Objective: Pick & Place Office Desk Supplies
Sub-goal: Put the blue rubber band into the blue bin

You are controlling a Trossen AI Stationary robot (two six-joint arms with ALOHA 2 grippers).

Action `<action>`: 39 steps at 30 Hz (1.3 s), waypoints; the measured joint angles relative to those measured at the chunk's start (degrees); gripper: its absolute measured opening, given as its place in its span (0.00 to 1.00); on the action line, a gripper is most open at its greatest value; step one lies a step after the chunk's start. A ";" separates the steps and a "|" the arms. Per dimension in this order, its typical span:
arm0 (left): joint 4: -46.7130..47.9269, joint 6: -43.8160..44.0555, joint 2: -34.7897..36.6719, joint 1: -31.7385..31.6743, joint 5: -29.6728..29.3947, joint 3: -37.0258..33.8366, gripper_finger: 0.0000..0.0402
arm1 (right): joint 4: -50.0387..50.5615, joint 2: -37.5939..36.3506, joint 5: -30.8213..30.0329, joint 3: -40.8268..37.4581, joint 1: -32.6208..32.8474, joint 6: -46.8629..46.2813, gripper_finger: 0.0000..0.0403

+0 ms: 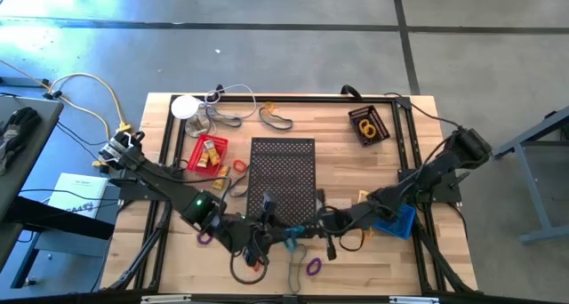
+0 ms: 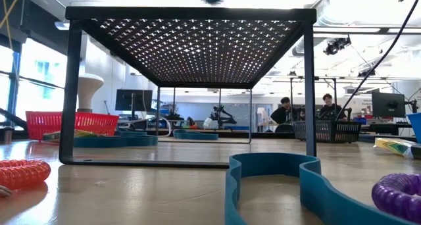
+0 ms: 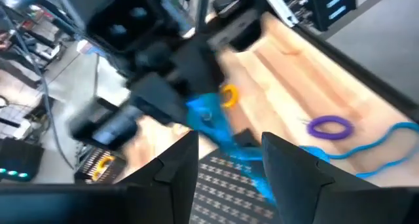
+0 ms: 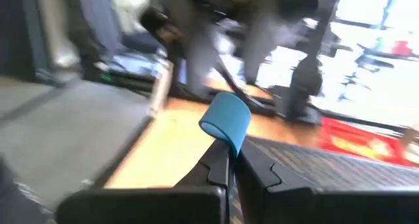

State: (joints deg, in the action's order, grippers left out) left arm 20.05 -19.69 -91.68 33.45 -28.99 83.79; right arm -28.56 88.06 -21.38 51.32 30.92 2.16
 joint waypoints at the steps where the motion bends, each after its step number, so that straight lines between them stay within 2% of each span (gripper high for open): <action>1: 0.70 1.21 0.00 0.48 0.04 -0.02 0.39 | 1.84 -1.07 -2.45 -0.01 1.04 0.13 0.01; 6: 4.51 8.70 0.00 2.40 0.09 0.00 0.40 | 11.72 -7.05 -13.24 0.01 7.11 -1.76 0.01; 10: 7.38 13.64 0.00 3.58 0.99 0.00 0.40 | 21.98 -12.61 -17.57 0.05 12.33 -5.46 0.01; 18: 11.92 20.09 0.00 5.36 1.16 0.00 0.40 | 43.50 -24.71 -27.02 0.05 22.43 -22.88 0.01; 22: 15.47 24.59 0.00 5.93 1.07 0.00 0.40 | 56.17 -28.95 -29.36 0.05 25.66 -36.13 0.01; 25: 18.06 28.17 0.00 6.32 0.96 0.00 0.40 | 65.91 -30.75 -28.59 0.07 27.00 -47.64 0.01; 28: 19.77 30.50 0.00 6.72 0.92 0.00 0.40 | 75.25 -31.56 -25.35 0.07 27.51 -58.54 0.01; 32: 19.45 29.49 0.00 7.22 0.92 0.00 0.40 | 86.65 -32.25 -20.87 0.07 27.49 -72.72 0.01; 39: 18.52 28.71 0.00 5.68 0.86 0.00 0.40 | 102.21 -31.38 -8.49 0.06 27.47 -93.92 0.01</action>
State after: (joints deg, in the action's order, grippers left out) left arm 38.57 9.03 -91.68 39.13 -28.13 83.79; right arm 73.65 56.68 -29.87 51.38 58.39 -91.77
